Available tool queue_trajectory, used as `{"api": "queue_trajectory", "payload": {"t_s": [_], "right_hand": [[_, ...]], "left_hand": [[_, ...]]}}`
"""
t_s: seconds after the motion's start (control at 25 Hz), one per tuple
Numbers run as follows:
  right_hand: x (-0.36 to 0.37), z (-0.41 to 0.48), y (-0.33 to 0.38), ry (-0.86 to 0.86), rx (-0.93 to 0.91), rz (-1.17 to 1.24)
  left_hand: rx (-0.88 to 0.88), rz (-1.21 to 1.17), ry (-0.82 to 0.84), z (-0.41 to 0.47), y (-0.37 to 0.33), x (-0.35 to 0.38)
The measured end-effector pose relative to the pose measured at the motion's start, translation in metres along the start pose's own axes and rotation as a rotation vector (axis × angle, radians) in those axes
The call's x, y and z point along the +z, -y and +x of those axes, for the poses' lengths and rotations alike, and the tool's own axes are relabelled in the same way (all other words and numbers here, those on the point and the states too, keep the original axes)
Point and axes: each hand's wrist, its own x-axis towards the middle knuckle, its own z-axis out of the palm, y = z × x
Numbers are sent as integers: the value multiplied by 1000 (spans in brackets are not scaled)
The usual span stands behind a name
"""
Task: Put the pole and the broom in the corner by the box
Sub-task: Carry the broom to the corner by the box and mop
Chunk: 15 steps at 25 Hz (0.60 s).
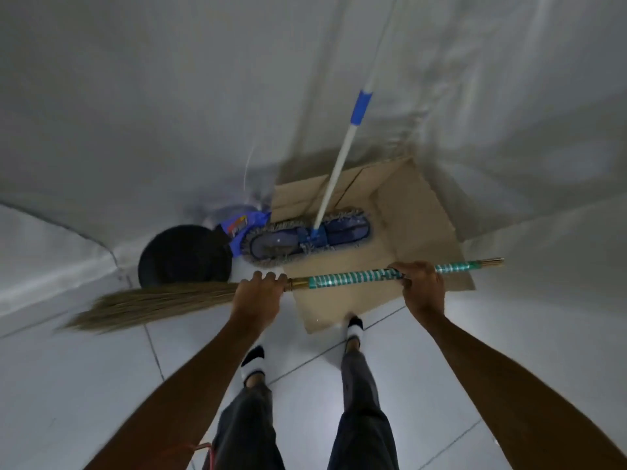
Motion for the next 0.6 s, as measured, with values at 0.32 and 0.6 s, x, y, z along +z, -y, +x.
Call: {"api": "queue_trajectory", "payload": {"t_s": [0.32, 0.6], "right_hand": [[333, 187, -99, 165, -205, 40], [578, 241, -162, 241, -318, 39]], "left_hand": [[-372, -149, 91, 164, -26, 300], [-435, -76, 121, 240, -22, 549]]}}
